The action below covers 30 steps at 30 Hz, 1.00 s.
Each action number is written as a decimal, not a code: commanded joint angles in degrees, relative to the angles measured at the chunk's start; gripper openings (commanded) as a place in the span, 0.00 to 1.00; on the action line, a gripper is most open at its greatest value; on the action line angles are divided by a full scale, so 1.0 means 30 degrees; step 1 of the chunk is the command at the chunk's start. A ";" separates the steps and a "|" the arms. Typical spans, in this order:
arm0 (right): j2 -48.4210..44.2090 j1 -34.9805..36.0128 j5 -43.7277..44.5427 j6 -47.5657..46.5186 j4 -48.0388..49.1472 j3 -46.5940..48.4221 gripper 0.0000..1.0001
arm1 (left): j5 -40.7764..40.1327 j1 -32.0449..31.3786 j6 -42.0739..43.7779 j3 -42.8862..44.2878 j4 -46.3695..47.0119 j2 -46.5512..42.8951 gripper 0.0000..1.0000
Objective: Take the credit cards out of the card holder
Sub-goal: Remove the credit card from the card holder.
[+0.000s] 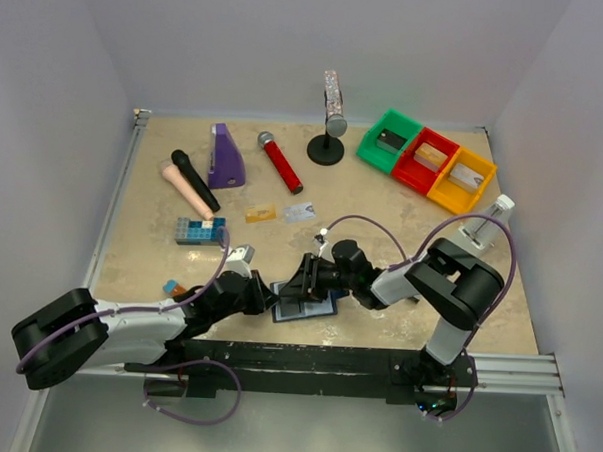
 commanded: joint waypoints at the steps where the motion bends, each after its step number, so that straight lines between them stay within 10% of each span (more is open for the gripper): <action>1: -0.0793 0.0124 -0.0239 -0.0706 -0.0797 0.0002 0.47 | 0.0248 -0.0149 0.0101 -0.0592 -0.2490 0.0100 0.21; 10: -0.1437 0.0095 -0.0122 -0.1058 -0.1471 -0.0202 0.46 | 0.0043 -0.0120 0.0072 -0.0563 -0.2725 0.0158 0.00; 30: -0.3194 -0.0373 0.0317 -0.1937 -0.3142 -0.1051 0.45 | -0.0865 -0.0149 -0.0367 -0.0006 -0.4247 0.1712 0.00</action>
